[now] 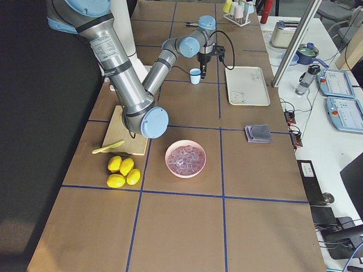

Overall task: Mash ice and strawberries in cup
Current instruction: 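Carry the ice cube with the right gripper over the blue cup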

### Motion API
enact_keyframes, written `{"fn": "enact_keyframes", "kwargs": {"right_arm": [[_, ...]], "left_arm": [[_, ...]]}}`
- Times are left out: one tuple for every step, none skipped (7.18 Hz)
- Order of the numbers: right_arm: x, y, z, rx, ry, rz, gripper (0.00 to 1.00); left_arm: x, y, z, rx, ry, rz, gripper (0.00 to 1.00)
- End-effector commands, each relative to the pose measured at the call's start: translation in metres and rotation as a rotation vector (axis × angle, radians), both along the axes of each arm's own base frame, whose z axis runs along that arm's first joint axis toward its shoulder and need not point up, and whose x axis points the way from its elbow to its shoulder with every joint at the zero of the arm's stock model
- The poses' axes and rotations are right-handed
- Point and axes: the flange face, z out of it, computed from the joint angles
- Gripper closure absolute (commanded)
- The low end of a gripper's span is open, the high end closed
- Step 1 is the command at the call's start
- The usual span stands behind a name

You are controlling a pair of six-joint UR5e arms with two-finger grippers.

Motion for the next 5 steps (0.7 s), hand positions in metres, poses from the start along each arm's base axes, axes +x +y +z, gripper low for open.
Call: {"fn": "enact_keyframes", "kwargs": {"right_arm": [[-0.095, 0.025, -0.056, -0.036, 0.023, 0.088, 1.00], [-0.134, 0.035, -0.073, -0.054, 0.040, 0.109, 1.00], [-0.170, 0.042, -0.081, -0.066, 0.068, 0.135, 1.00], [-0.200, 0.044, -0.084, -0.070, 0.100, 0.144, 1.00], [-0.211, 0.045, -0.078, -0.067, 0.096, 0.146, 1.00]], "left_arm": [[0.000, 0.000, 0.002, -0.004, 0.000, 0.001, 0.00], [0.000, 0.000, 0.002, -0.006, 0.000, 0.001, 0.00], [0.000, 0.001, 0.004, -0.010, 0.000, 0.001, 0.00], [0.000, 0.001, 0.005, -0.012, 0.000, 0.001, 0.00], [0.001, 0.001, 0.006, -0.015, -0.001, 0.002, 0.00]]}}
